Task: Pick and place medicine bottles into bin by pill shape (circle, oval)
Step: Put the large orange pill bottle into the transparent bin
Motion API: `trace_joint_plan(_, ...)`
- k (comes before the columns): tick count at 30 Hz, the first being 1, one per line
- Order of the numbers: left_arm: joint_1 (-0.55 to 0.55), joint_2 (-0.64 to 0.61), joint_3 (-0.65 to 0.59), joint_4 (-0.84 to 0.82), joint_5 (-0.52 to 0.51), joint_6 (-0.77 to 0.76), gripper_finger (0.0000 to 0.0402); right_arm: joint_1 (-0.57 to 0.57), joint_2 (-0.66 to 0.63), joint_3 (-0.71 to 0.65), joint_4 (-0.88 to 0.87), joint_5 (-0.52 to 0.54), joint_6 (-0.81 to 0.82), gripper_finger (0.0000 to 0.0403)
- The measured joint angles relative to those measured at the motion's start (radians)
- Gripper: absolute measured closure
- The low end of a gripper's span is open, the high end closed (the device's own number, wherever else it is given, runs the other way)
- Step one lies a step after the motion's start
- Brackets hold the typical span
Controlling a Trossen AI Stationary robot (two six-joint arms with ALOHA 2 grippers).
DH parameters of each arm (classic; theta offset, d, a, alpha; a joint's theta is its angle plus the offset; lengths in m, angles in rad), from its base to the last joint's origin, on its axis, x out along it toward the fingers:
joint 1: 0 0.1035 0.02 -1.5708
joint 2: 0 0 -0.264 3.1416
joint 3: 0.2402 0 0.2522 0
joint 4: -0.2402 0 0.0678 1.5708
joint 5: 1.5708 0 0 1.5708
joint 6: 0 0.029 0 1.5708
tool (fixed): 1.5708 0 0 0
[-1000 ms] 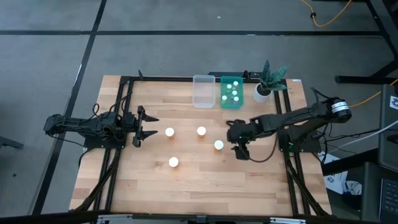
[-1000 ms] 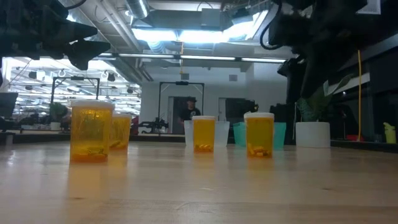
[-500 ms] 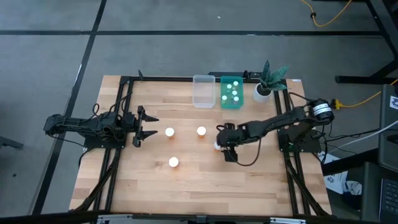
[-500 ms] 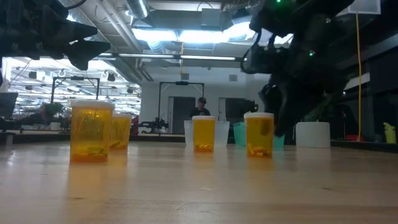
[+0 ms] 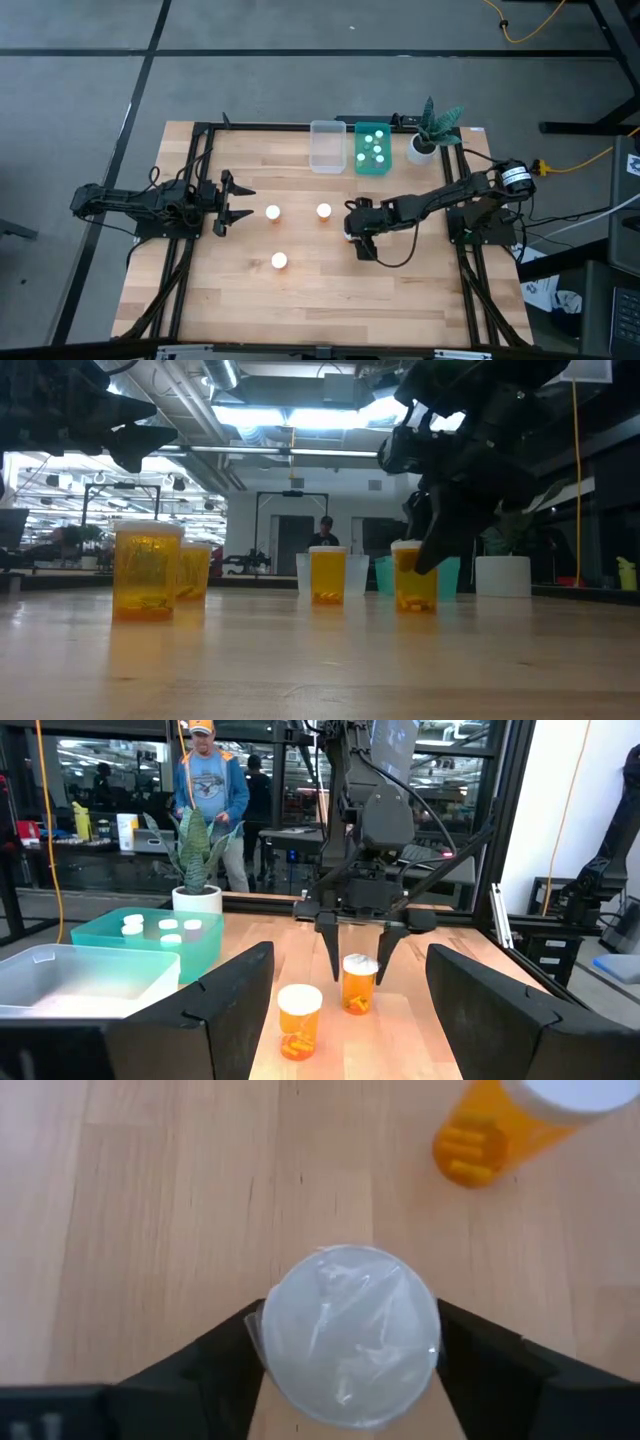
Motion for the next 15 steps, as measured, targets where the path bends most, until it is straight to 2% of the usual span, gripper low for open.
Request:
trace_joint_plan(5,0.000,0.000,0.000,0.000,0.000,0.000,0.0147,-0.012,-0.002,0.011,-0.012,0.000,0.018,0.0207)
trace_joint_plan(11,0.000,0.000,0.000,0.000,0.000,-0.001,0.0147,-0.082,-0.032,0.136,-0.174,0.015,-0.064,0.0208)
trace_joint_plan(15,0.000,0.000,0.000,0.006,0.001,-0.001,0.0147,-0.171,-0.059,0.251,-0.237,0.099,-0.198,0.0208)
